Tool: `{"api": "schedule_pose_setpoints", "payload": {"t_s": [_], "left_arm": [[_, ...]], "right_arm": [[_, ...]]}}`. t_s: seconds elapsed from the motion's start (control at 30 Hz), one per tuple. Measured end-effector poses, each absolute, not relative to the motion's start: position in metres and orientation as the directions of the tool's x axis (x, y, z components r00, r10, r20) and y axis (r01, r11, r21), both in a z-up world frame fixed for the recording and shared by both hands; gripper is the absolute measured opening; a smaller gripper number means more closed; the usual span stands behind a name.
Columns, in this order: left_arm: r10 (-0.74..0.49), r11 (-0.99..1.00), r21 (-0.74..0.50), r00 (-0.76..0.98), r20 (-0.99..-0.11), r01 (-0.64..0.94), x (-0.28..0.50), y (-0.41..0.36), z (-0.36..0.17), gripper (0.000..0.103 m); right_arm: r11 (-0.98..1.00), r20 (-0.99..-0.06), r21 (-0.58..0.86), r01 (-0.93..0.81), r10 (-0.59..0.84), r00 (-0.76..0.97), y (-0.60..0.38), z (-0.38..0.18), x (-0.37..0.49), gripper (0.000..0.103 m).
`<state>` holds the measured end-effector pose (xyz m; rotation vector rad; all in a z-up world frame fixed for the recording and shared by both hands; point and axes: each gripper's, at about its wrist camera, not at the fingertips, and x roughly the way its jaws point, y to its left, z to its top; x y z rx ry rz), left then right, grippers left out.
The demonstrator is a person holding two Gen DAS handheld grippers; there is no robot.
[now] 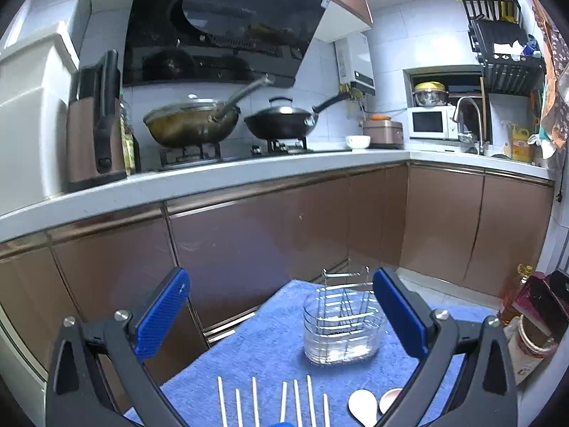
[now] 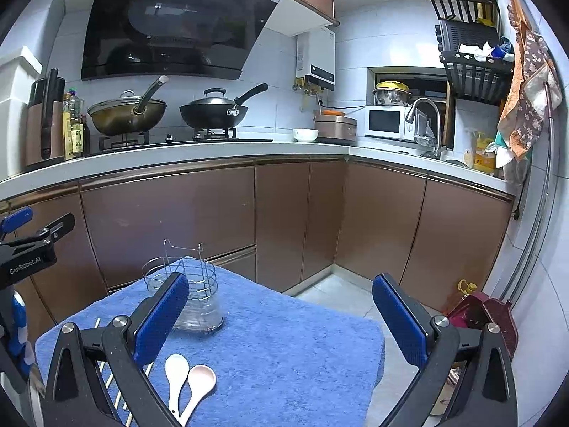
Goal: Organize utensils
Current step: 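Move both tools down toward the loose chopsticks and white spoons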
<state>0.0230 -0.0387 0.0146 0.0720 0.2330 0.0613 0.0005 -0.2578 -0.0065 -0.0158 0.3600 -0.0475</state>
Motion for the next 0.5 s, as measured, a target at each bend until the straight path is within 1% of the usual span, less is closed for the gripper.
{"api": "schedule_pose_setpoints", "payload": {"t_s": [0.07, 0.27, 0.5], "left_arm": [[0.084, 0.994, 0.091, 0.976, -0.201, -0.066, 0.019, -0.039, 0.018, 0.103], [0.102, 0.990, 0.117, 0.982, -0.159, -0.084, 0.013, -0.037, 0.024, 0.103], [0.092, 0.988, 0.134, 0.982, -0.163, -0.070, 0.014, -0.032, 0.023, 0.103]], "right_arm": [[0.999, -0.349, -0.029, 0.046, -0.054, 0.936, -0.256, -0.005, 0.000, 0.103], [0.997, -0.337, -0.037, 0.062, -0.071, 0.939, -0.249, -0.004, -0.003, 0.103], [0.995, -0.321, -0.039, 0.094, -0.101, 0.942, -0.240, 0.002, -0.011, 0.103]]}}
